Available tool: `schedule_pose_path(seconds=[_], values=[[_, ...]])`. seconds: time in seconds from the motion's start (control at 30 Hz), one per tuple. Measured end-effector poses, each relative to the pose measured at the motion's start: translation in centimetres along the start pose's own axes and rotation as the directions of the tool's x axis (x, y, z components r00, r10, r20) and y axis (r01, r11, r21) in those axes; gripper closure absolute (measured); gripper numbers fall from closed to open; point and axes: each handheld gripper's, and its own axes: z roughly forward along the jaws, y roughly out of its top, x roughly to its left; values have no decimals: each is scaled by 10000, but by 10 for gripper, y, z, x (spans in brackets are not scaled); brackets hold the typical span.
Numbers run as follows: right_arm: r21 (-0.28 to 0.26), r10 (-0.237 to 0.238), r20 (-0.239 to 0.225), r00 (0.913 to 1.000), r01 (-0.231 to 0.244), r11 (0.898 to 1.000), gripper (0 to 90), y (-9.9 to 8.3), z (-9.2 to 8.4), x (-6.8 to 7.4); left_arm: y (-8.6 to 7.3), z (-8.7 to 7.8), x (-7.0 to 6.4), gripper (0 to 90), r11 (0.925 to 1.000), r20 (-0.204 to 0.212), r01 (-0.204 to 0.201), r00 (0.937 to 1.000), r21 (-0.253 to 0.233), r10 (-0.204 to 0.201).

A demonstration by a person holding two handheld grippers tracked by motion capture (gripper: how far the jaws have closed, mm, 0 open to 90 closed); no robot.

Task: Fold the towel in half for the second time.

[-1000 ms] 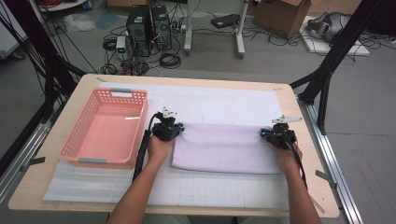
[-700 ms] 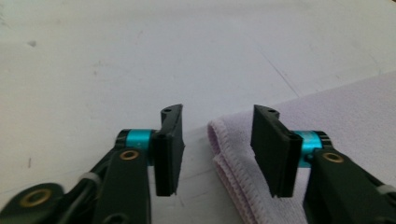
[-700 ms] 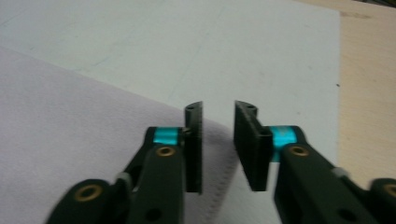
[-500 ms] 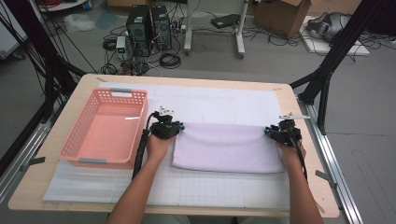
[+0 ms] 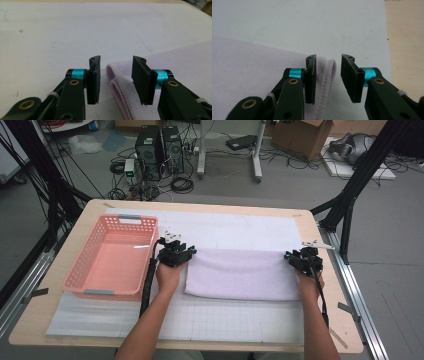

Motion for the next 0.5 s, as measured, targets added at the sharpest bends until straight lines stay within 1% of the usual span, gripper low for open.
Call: schedule_pose_path(seconds=[0.03,0.07,0.1,0.13,0.17,0.2,0.23,0.27,0.3,0.33,0.37,0.4,0.43,0.47,0.5], values=[[-8,-258,-7,9997,258,9997,664,2,-5,0,0,-2,-2,579,9999,149,-112,9998,57,111],[-30,-407,-81,9991,406,9992,664,3,-9,-1,-1,-4,-3,575,9997,372,-216,9991,76,213],[-89,-523,-161,9985,522,9986,664,4,-14,0,-1,-6,-5,577,9997,478,-252,9986,73,248],[-167,-525,-339,9980,519,9985,664,5,-18,0,-3,-8,-8,580,9996,604,-277,9978,56,273],[-295,-504,-675,9964,485,9984,666,4,-22,1,-6,-10,-11,582,9994,852,-328,9958,58,322],[-325,-604,-1100,9921,571,9978,677,3,-27,4,-8,-11,-13,590,9991,963,-414,9945,125,400],[-274,-738,-1360,9880,707,9971,696,2,-30,6,-11,-13,-16,593,9984,1090,-527,9928,228,499],[-88,-954,-1748,9800,954,9954,709,-1,-34,10,-13,-15,-18,598,9979,1255,-571,9907,297,529],[-15,-1032,-1896,9764,1048,9945,712,-4,-37,13,-16,-17,-21,612,9969,1408,-690,9880,382,630],[41,-1087,-2148,9706,1122,9937,712,-9,-41,16,-18,-20,-23,613,9953,1437,-867,9864,425,798],[187,-1003,-2339,9671,1076,9940,713,-13,-44,18,-22,-23,-26,615,9940,1620,-976,9828,487,886],[190,-1085,-2550,9608,1172,9929,715,-19,-48,20,-23,-25,-27,618,9913,1757,-1102,9797,721,962],[232,-1100,-2679,9571,1206,9924,724,-23,-52,22,-24,-29,-31,614,9853,1924,-1391,9742,989,1183],[247,-1260,-2781,9523,1383,9901,731,-30,-56,23,-27,-32,-33,612,9855,2053,-1480,9702,824,1286],[300,-1327,-2761,9519,1465,9887,742,-34,-60,24,-30,-38,-37,628,9808,2041,-1797,9656,751,1613]])
